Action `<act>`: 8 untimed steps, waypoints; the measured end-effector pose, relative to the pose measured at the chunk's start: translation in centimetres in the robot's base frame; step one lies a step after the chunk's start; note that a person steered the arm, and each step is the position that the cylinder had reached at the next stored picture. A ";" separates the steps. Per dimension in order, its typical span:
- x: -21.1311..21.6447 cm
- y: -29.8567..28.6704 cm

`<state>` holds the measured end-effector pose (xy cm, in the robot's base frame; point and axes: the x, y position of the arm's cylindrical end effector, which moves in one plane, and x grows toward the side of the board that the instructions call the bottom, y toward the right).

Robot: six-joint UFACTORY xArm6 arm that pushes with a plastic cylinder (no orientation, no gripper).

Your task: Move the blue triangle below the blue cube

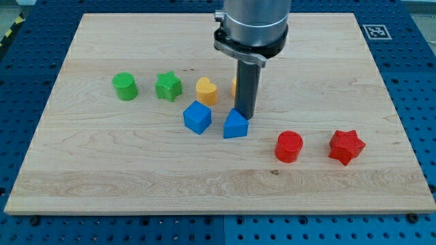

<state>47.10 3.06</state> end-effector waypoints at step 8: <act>2.3 0.4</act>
<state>49.39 3.49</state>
